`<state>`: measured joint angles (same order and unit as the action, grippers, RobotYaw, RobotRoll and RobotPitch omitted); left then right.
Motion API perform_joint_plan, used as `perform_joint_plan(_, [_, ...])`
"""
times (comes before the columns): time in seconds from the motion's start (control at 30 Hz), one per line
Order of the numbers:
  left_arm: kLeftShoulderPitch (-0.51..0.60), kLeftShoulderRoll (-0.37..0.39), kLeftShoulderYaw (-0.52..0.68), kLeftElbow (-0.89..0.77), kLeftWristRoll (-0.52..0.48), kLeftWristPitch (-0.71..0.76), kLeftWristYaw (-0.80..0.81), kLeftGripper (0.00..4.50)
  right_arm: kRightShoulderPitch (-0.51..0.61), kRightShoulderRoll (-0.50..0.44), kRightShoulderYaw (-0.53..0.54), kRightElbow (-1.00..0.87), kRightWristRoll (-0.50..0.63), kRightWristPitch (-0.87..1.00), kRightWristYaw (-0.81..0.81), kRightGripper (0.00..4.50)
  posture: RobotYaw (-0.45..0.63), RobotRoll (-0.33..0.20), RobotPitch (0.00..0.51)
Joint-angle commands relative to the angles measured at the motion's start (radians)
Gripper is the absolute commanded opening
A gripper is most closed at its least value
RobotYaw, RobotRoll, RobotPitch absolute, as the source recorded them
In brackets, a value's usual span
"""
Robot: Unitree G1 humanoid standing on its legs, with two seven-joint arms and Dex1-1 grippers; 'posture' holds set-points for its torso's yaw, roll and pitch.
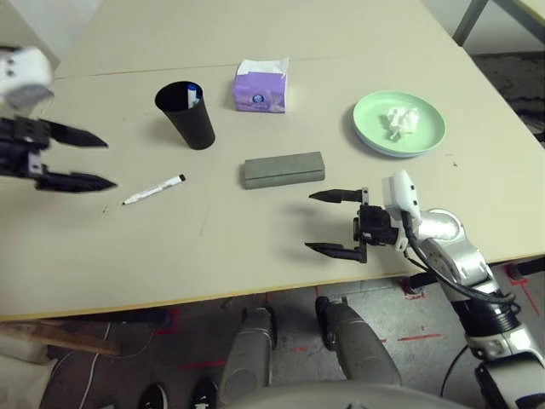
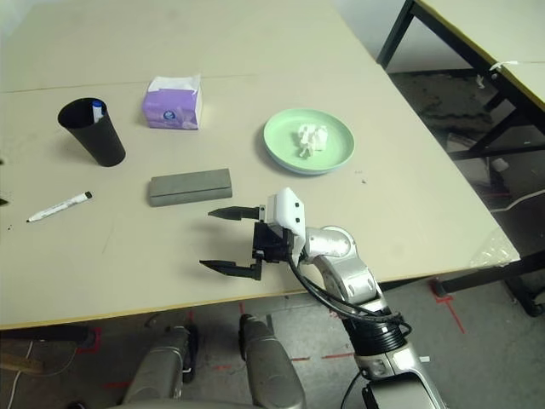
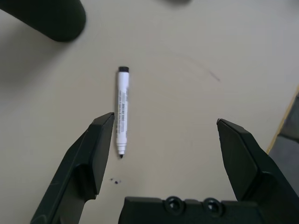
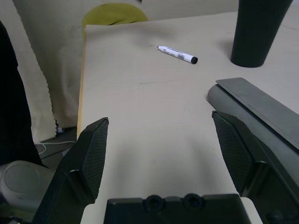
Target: Organize and tidy the items on the table.
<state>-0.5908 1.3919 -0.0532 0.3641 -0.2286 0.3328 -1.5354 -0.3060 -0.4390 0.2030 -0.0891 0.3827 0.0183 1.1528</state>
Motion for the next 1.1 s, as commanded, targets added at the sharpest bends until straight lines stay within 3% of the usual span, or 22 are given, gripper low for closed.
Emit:
perform_joint_plan(0.03, [0.059,-0.014,0.024,0.065,0.066,-0.102,0.074,4.45,0.023,-0.012,0.0,-0.027,-0.006,0.008,-0.009,4.5,-0.13,0.0,0.231])
perform_joint_plan(0.33, [0.058,-0.136,0.047,0.164,0.117,-0.199,0.239,4.45,0.018,-0.011,0.011,-0.036,-0.006,0.019,-0.022,4.5,-0.13,0.0,0.226])
perform_joint_plan(0.77, [0.003,-0.277,0.036,0.2,0.156,-0.213,0.326,4.45,0.022,-0.014,0.014,-0.052,-0.008,0.028,-0.033,4.5,-0.15,0.0,0.216])
perform_joint_plan(0.93, [-0.029,-0.301,0.045,0.242,0.174,-0.225,0.368,4.45,0.026,-0.018,0.01,-0.056,-0.006,0.03,-0.035,4.5,-0.15,0.0,0.211])
perform_joint_plan(1.1, [0.008,-0.299,0.044,0.228,0.172,-0.214,0.376,4.45,0.022,-0.022,0.006,-0.064,-0.002,0.037,-0.038,4.5,-0.15,0.0,0.209])
